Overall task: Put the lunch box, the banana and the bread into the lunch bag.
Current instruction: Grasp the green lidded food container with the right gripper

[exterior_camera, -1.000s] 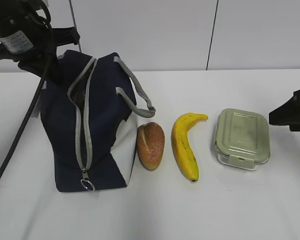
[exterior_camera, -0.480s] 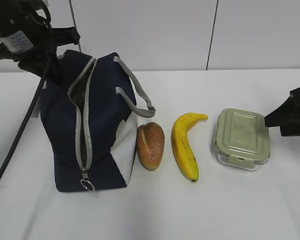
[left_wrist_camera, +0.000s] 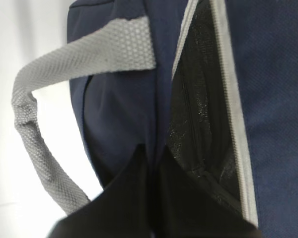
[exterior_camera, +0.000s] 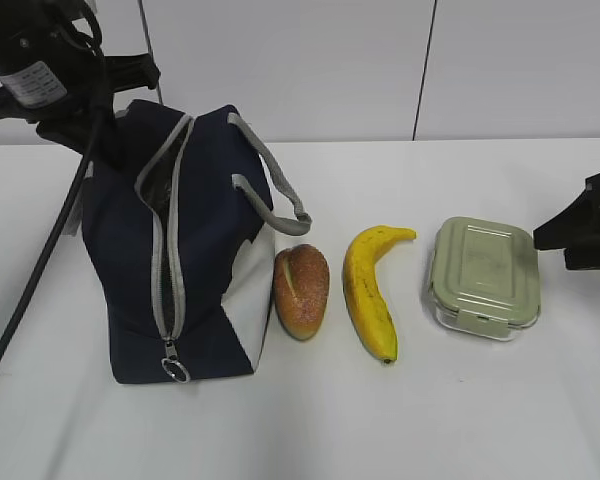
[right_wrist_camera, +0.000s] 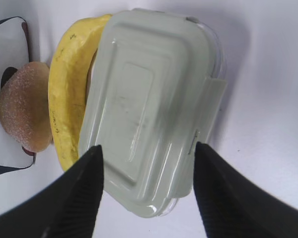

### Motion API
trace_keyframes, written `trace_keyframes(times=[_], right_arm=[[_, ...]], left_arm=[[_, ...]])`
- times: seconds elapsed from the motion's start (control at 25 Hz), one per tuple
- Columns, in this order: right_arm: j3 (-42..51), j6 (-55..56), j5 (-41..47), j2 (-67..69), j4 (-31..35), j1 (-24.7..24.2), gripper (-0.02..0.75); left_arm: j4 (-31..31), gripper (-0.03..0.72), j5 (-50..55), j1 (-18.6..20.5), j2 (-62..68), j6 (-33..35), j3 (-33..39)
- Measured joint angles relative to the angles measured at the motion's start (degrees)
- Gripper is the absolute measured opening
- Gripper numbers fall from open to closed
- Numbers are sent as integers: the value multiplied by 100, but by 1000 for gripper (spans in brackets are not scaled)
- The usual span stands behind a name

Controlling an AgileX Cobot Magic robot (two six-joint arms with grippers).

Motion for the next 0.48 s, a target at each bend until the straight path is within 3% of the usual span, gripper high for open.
trace_keyframes(times=[0.16,0.36,0.48], right_arm=[[0,0,-12,184,45,0,449],[-34,0,-44,564,202,0,601],[-123,0,-44,679,368,0,643]], left_arm=[[0,-1,-5,0,0,0,0],[5,-1,-5,0,0,0,0],[5,-1,-5,0,0,0,0]])
